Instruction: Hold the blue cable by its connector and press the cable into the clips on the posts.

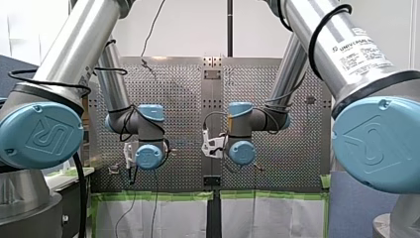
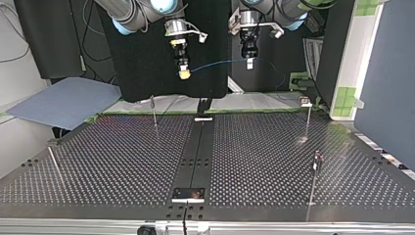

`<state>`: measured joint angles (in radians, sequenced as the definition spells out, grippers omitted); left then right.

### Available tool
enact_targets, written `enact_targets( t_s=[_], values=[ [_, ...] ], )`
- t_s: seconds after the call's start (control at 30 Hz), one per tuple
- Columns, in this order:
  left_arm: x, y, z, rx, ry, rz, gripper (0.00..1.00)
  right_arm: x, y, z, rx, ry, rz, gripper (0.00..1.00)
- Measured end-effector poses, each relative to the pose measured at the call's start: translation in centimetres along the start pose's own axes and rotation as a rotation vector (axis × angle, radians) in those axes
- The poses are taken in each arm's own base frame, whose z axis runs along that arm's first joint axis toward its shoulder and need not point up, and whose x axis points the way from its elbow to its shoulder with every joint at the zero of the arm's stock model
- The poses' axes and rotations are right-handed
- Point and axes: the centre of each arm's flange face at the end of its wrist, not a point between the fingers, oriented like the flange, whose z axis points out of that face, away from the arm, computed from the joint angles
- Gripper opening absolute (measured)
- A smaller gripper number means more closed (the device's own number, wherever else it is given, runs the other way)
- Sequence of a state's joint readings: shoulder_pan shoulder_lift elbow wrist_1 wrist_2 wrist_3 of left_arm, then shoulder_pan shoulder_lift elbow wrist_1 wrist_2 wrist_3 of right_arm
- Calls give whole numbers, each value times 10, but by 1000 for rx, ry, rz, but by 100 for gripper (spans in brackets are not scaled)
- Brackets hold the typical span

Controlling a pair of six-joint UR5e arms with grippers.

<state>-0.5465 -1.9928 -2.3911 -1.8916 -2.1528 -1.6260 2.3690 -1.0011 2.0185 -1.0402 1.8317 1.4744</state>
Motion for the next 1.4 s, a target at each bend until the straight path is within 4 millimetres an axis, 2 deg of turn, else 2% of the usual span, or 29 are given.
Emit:
enact_targets(
  t_s=[0.2, 0.5, 0.63, 0.8, 1.07, 1.4],
  values=[
    [0, 0, 0, 0, 0, 0, 0, -6, -3, -1, 2, -19, -13, 0],
    [0, 0, 0, 0, 0, 0, 0, -53, -6, -12, 12, -117, -47, 0],
    [0, 0, 0, 0, 0, 0, 0, -63, -7, -14, 14, -134, -52, 0],
    [4, -5, 0, 16, 12, 20, 0, -62, -7, -13, 12, -135, -56, 0],
    [29, -7, -1, 26, 94, 106, 0, -32, -2, -1, -45, -123, -68, 0],
    [33, -6, -2, 26, 105, 114, 0, -31, 0, -6, -50, -169, -83, 0]
  ],
)
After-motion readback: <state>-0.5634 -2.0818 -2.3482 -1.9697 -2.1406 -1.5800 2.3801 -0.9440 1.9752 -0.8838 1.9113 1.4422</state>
